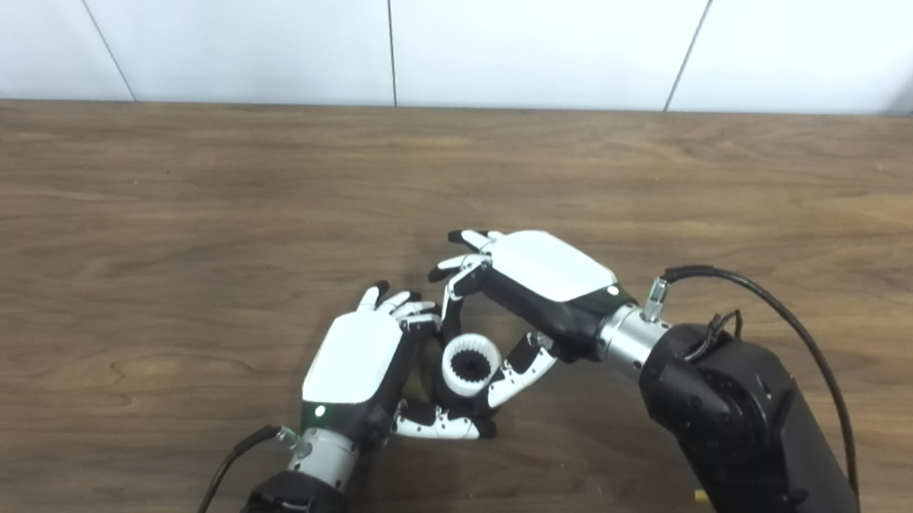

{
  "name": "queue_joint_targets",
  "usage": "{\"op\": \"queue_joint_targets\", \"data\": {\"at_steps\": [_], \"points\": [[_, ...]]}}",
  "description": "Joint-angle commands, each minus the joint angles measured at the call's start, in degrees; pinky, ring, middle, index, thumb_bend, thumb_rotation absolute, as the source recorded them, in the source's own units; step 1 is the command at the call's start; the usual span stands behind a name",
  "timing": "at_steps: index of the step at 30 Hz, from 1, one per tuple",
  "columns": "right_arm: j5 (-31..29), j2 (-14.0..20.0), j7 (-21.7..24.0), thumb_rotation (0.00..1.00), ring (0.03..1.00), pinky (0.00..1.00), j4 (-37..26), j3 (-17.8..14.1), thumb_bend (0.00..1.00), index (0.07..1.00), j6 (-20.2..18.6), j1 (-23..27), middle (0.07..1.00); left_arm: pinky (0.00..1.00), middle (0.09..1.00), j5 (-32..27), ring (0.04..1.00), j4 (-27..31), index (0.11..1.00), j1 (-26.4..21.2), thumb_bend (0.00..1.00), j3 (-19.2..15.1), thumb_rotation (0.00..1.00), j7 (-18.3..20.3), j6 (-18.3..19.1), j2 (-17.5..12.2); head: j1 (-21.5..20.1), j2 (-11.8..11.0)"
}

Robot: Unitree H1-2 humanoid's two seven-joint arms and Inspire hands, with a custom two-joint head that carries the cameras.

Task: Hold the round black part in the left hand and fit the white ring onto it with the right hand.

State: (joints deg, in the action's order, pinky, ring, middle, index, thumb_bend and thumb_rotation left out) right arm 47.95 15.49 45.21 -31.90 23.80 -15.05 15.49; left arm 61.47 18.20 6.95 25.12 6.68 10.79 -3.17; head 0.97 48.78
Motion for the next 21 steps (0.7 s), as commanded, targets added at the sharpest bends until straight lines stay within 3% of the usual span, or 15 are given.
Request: {"op": "queue_joint_targets", "data": {"at_steps": [1, 21], "points": [[0.06, 0.1, -1.42, 0.13, 0.99, 0.99, -0.63, -0.56, 0.52, 0.484, 1.34, 1.22, 0.851, 1.0, 0.798, 0.81, 0.894, 1.18, 0.485, -0.33, 0.52, 0.26, 0.05, 0.15, 0.11, 0.51, 0.05, 0.0], [-0.08, 0.31, -2.85, 0.13, 0.995, 0.99, 1.15, -0.62, 0.52, 0.484, 1.91, 0.4, 0.85, 1.0, 0.799, 1.14, 0.896, 0.77, 0.485, -0.59, 0.52, 0.45, 0.05, -0.05, 0.15, 0.97, 0.13, 0.1]]}}
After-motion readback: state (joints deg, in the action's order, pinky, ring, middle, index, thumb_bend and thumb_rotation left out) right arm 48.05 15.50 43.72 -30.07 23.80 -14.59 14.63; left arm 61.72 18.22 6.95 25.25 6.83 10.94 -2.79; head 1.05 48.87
